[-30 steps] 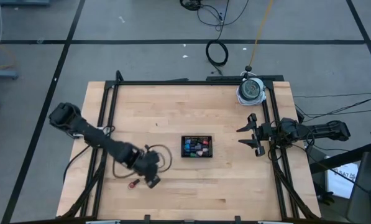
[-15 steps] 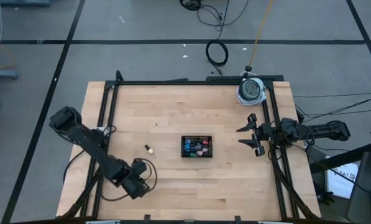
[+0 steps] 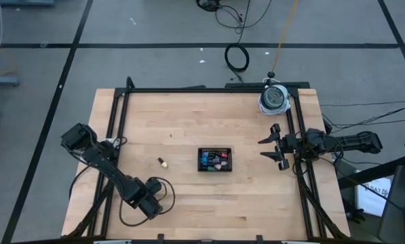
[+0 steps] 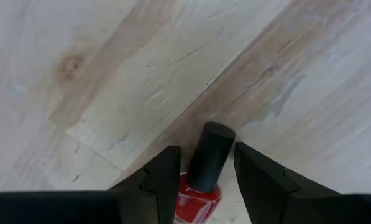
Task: Pick & Place Nail Polish
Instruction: Put the red nail polish into the black bin, then put the yellow nail polish into the black bin
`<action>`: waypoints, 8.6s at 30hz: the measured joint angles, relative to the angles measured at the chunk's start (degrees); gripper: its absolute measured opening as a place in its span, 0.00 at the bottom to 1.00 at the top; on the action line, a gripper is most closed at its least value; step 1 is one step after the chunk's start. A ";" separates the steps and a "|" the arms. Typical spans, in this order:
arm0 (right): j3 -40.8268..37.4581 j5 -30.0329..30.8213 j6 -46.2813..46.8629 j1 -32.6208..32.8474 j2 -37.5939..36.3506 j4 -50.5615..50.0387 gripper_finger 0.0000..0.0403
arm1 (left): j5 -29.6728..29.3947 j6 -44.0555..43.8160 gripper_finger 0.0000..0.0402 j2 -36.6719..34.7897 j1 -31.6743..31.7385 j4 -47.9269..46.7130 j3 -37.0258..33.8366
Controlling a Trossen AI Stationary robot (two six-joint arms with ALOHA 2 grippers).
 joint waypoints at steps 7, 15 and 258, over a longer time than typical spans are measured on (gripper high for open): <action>-0.04 0.02 0.00 0.00 -0.01 0.00 0.48 | 0.22 2.31 0.38 1.18 -0.41 0.28 0.19; -0.04 0.01 0.00 -0.01 -0.01 0.00 0.48 | -0.12 4.47 0.27 2.80 -0.23 0.36 0.19; 0.00 0.02 0.00 0.00 0.04 0.02 0.48 | -10.87 32.79 0.42 -7.46 28.23 -16.75 1.93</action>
